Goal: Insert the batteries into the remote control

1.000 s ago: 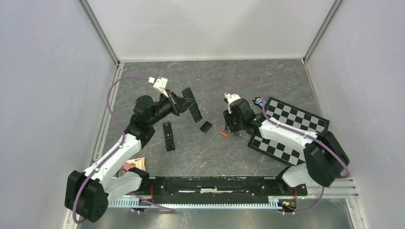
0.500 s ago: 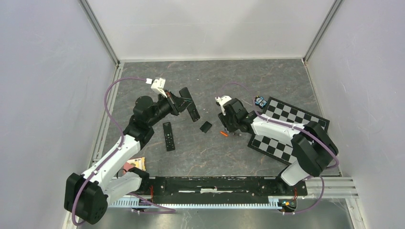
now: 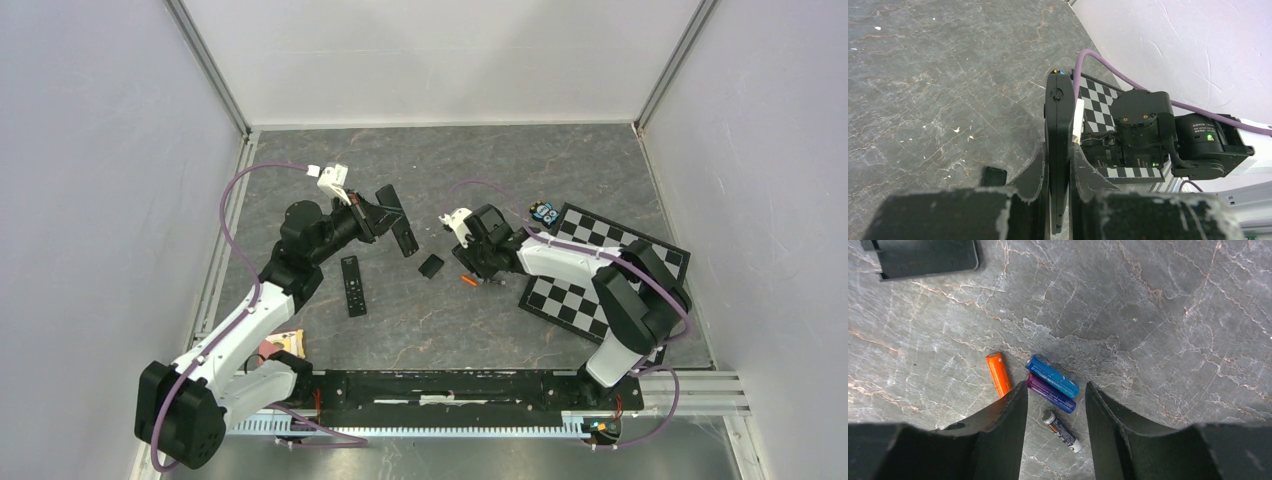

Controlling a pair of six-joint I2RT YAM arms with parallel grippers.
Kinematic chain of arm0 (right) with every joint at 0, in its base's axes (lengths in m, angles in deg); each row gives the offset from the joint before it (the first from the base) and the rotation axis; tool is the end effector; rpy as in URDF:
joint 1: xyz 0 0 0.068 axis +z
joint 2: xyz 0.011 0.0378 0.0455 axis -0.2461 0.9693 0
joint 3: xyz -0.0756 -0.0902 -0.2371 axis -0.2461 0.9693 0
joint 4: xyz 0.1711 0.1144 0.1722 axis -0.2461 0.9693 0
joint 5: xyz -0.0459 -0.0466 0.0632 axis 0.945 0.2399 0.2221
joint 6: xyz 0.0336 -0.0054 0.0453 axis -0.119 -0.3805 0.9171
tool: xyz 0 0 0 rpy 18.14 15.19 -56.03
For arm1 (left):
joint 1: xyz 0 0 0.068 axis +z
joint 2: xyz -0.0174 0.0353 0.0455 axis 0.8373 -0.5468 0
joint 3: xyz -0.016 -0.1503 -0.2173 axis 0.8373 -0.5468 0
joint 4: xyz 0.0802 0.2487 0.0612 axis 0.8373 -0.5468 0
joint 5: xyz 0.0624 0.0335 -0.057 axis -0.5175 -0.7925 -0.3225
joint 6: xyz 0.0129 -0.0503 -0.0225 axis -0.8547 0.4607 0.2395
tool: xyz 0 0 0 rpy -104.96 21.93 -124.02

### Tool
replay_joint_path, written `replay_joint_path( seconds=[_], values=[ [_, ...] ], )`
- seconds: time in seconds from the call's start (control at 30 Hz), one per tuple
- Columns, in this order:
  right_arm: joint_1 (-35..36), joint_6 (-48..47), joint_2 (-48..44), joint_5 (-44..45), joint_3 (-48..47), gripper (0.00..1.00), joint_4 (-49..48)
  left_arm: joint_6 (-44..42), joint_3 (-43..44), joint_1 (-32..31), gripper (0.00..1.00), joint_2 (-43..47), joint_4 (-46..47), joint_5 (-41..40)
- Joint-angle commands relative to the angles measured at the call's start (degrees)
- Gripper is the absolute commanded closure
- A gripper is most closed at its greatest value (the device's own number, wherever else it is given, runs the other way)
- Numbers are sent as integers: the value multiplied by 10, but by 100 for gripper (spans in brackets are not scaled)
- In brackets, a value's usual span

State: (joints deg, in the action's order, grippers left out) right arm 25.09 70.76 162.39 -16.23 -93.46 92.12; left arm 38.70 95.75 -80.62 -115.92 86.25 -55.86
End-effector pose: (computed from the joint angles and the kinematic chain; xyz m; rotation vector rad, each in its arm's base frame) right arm 0.2564 0.2069 0.1527 -0.9392 2.4142 0.1446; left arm 0.2253 -0.1137 0.2902 0.0945 1.7651 -1.0501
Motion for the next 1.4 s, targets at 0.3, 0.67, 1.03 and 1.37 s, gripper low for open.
replay_joint_path(
  seconds=[0.3, 0.67, 1.03, 1.37],
  values=[
    [-29, 2, 28, 12, -29, 53, -14, -15, 16, 0, 98, 2, 3, -8],
    [-47, 102, 2, -24, -30, 50, 15, -14, 15, 0, 98, 7, 1, -7],
    [-48, 185, 4, 68, -5, 76, 8, -13, 12, 0, 98, 16, -2, -8],
    [-78, 274, -38, 160, 37, 69, -10, -14, 12, 0, 98, 20, -6, -9]
  ],
)
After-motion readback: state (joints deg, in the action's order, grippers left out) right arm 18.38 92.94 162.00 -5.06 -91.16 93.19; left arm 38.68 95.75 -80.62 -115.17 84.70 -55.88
